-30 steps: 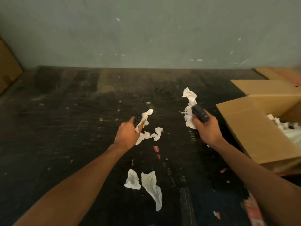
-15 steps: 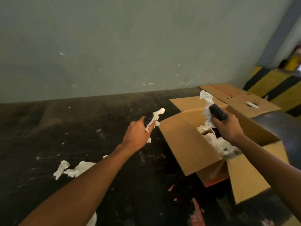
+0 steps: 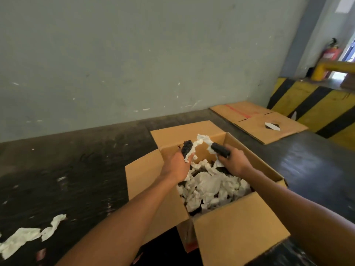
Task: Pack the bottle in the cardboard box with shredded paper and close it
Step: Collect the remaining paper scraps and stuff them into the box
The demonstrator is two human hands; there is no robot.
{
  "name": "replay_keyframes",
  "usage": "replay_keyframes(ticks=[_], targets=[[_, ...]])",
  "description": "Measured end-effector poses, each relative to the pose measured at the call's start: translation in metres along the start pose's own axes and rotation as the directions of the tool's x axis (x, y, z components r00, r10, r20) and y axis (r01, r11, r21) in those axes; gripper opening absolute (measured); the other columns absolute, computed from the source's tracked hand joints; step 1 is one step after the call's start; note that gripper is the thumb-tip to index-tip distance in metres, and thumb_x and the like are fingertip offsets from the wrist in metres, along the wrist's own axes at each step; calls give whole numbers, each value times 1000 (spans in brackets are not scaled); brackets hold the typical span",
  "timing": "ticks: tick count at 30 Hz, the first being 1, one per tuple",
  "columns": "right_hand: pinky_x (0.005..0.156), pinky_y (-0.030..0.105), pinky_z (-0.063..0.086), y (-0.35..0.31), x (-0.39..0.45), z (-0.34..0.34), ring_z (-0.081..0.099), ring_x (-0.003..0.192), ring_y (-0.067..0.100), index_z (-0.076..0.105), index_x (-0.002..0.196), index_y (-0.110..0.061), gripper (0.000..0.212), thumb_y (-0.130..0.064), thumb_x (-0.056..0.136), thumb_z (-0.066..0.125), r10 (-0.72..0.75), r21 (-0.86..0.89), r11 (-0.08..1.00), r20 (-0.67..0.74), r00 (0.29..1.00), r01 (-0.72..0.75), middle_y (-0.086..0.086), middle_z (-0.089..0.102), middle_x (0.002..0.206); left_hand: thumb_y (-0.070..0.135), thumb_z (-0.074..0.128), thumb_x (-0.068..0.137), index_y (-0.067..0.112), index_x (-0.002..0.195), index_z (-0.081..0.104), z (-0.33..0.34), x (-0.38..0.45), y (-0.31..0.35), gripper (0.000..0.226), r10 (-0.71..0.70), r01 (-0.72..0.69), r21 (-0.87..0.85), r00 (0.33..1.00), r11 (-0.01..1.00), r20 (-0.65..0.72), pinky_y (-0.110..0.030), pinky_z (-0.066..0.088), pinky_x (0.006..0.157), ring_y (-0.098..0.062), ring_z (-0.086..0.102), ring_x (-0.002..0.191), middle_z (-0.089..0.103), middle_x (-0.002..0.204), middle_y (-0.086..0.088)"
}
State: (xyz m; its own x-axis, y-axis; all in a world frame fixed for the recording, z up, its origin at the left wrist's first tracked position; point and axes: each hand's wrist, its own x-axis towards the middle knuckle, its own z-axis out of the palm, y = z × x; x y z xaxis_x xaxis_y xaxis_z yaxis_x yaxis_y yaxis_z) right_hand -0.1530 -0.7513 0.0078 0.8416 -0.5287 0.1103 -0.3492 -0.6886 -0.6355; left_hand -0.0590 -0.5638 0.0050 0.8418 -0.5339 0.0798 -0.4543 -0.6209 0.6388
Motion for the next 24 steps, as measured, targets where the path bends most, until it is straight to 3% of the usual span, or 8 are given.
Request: replay_keyframes(ticks=[4, 8, 11, 15, 17, 19, 22, 24], targets=[[77, 35, 48, 16, 34, 1, 60, 87, 19, 56, 111, -25, 20, -26, 92, 60, -7, -92, 996, 115, 993, 18, 2, 64, 101, 50, 38, 100, 9, 129, 50, 27, 19, 12, 51, -72, 66, 79, 994, 995, 77, -40, 47, 89, -36, 58, 111, 61, 124, -15], [92, 40, 47, 29, 62, 11, 57, 101, 22, 54, 115, -29, 25, -30, 90, 62, -34, -140, 988, 237, 971, 69, 6, 61, 115, 40, 48, 99, 12, 139, 38, 48, 33, 14, 50, -223, 204, 136, 965, 969, 137, -41, 43, 94, -35, 53, 121, 53, 135, -14], [104, 45, 40, 42, 79, 18, 51, 118, 31, 50, 127, -25, 45, -35, 86, 66, -45, -198, 974, 321, 946, 113, 12, 53, 128, 39, 62, 91, 17, 144, 24, 60, 41, 10, 69, -321, 295, 152, 929, 943, 187, -46, 39, 101, -37, 43, 128, 37, 144, -15], [112, 50, 33, 56, 96, 15, 39, 132, 36, 33, 143, -35, 83, -56, 73, 73, 2, -229, 967, 439, 898, 110, 12, 35, 144, 48, 74, 78, 32, 151, -10, 70, 46, 8, 113, -321, 230, 295, 894, 927, 313, -59, 26, 111, -48, 17, 140, 6, 157, -16], [115, 52, 25, 62, 101, 12, 26, 141, 38, 24, 147, -42, 94, -73, 69, 64, 42, -243, 966, 476, 879, 86, 8, 20, 156, 66, 68, 74, 34, 150, -21, 77, 47, 8, 122, -315, 185, 346, 873, 920, 372, -65, 13, 114, -50, -4, 145, -16, 162, -10], [117, 56, 14, 68, 104, 14, 9, 146, 40, 16, 148, -48, 86, -84, 74, 42, 86, -219, 975, 481, 872, 24, 2, 4, 162, 81, 53, 74, 33, 149, -26, 90, 47, 8, 119, -315, 155, 376, 854, 914, 415, -67, 5, 114, -48, -16, 145, -29, 160, -6], [117, 58, -1, 82, 110, 33, -14, 147, 37, -1, 149, -48, 69, -74, 86, 7, 103, -317, 946, 506, 856, 73, 6, -12, 163, 88, 40, 72, 34, 147, -30, 114, 45, 11, 116, -319, 124, 388, 812, 913, 489, -68, -2, 113, -47, -24, 143, -34, 157, -3], [115, 62, -4, 92, 111, 52, -24, 144, 38, -6, 152, -38, 60, -55, 96, 9, 132, -413, 898, 583, 802, 152, 4, -19, 162, 91, 37, 70, 33, 145, -33, 130, 44, 14, 118, -332, 86, 437, 784, 895, 525, -69, -6, 111, -46, -27, 142, -38, 155, -2]])
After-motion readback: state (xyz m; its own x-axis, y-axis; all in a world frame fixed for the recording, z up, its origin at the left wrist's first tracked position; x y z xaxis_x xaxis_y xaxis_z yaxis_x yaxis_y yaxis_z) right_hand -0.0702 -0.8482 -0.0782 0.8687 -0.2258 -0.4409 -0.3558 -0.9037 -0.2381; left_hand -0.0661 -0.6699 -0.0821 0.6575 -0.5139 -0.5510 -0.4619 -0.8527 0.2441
